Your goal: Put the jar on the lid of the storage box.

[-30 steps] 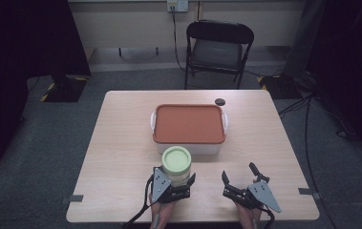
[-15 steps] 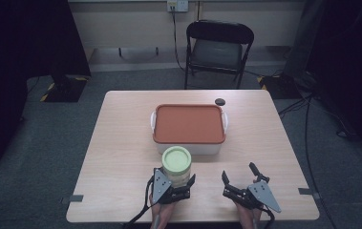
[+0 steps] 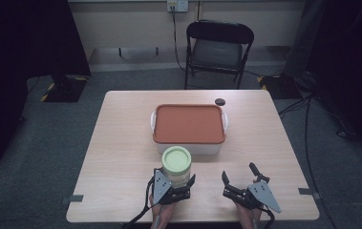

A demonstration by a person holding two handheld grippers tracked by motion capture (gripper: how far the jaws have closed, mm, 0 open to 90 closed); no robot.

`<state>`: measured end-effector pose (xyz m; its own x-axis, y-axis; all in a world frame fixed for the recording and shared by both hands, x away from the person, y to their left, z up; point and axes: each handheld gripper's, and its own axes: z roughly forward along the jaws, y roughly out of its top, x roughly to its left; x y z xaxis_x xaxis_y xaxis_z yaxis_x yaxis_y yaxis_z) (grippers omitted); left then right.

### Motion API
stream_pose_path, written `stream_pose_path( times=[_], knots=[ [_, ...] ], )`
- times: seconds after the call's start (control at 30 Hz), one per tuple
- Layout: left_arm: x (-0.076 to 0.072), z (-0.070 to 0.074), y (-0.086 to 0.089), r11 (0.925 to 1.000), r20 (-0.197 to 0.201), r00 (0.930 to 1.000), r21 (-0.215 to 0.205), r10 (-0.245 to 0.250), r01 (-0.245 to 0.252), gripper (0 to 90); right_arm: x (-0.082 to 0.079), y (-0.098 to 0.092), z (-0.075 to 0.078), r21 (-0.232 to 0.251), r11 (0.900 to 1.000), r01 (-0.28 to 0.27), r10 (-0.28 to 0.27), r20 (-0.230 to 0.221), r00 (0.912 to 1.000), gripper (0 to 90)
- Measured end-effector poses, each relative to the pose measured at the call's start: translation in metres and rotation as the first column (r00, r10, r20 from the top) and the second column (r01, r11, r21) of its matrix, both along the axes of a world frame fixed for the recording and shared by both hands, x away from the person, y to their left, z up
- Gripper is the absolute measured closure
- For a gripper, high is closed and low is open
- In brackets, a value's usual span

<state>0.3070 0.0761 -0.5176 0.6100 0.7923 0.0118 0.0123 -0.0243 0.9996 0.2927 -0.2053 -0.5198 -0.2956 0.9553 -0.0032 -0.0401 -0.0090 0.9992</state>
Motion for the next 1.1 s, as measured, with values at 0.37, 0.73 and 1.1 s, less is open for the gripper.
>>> stream_pose_path(
  times=[0.37,0.73,1.1],
  knots=[
    [-0.0021,0.0003,-0.0013,0.9998,-0.001,0.9998,0.0,0.018,-0.018,11.5,0.0,0.0,0.0,0.0,1.0,0.0,0.0,0.0,1.0,0.0],
    [-0.0052,0.0015,-0.0023,0.9991,-0.004,0.9992,0.007,0.041,-0.041,11.6,0.0,0.0,0.0001,0.0,1.0,0.001,-0.001,0.0,1.0,0.4],
    [-0.0076,0.0048,-0.0024,0.9994,0.0,0.9994,0.01,0.034,-0.034,11.6,0.0,0.0,0.0001,0.0,1.0,0.002,-0.002,0.0,1.0,0.4]
  ],
)
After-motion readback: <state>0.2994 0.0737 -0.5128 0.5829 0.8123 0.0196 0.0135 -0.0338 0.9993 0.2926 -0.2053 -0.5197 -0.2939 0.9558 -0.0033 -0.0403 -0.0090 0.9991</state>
